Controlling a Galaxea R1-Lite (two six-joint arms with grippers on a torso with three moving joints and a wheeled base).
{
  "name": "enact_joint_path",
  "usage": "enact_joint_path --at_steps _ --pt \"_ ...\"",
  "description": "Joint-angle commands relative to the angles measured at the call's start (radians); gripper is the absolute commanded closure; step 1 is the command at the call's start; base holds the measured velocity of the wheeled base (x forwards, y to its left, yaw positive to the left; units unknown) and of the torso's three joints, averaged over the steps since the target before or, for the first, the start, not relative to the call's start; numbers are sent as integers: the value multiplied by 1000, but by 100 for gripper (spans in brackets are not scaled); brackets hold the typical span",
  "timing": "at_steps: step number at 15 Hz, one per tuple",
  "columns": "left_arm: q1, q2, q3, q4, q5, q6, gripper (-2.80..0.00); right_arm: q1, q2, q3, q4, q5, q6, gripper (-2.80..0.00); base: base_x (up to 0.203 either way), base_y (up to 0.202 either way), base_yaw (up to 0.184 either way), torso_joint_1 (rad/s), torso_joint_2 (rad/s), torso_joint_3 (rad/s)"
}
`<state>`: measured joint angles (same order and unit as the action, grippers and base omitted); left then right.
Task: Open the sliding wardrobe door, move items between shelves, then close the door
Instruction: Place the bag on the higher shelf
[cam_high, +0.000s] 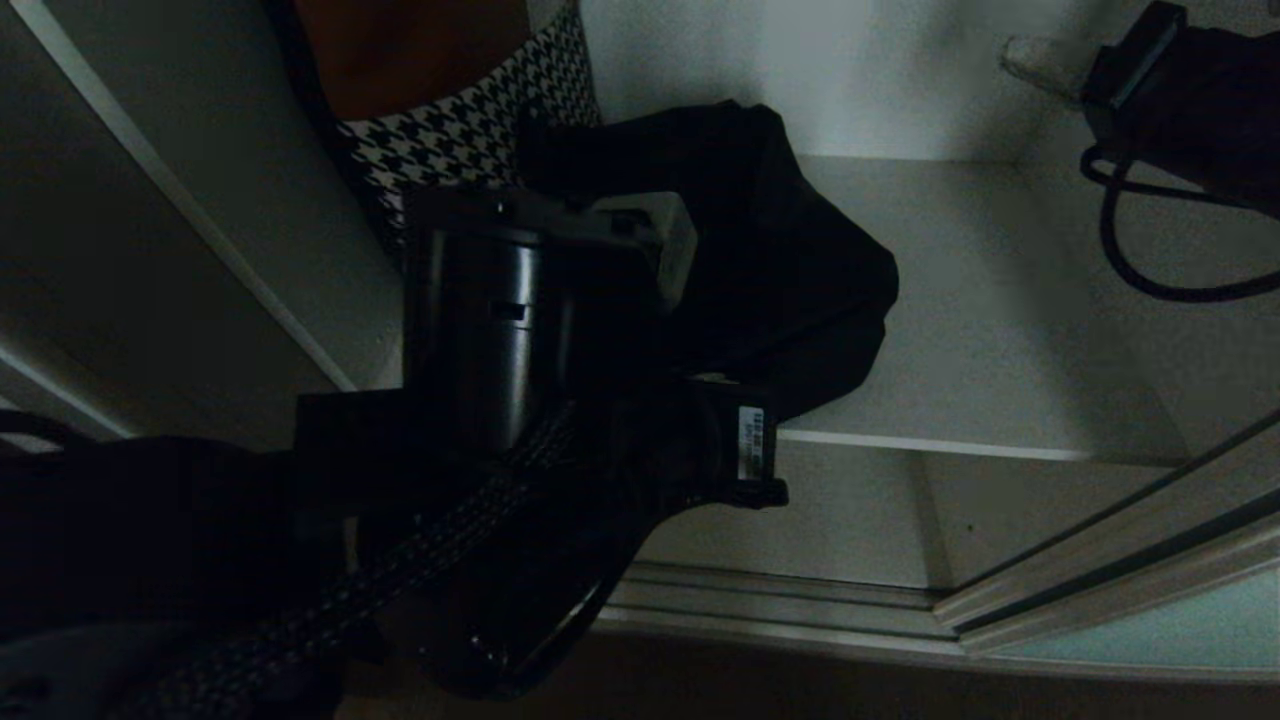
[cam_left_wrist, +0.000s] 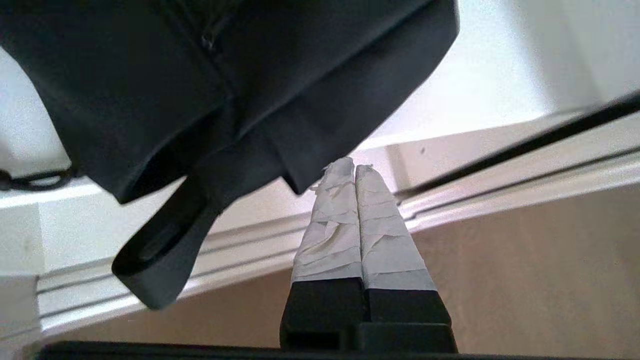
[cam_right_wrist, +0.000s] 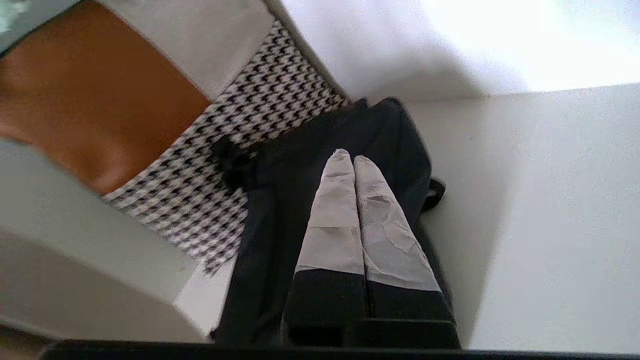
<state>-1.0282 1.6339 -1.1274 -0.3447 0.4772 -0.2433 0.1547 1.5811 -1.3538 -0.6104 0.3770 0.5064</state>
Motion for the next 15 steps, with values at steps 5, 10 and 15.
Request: enact_joint_path --at_steps 5,10,15 --pt "118 113 7 37 -38 -61 0 -1 -293 263 10 1 11 0 0 0 0 0 0 0" --pt "247 285 -53 26 -95 -107 0 -22 -405 341 103 0 21 0 0 0 0 0 0 0" --pt "301 315 -204 -25 -88 -95 0 -38 -452 393 94 5 87 0 0 0 0 0 0 0"
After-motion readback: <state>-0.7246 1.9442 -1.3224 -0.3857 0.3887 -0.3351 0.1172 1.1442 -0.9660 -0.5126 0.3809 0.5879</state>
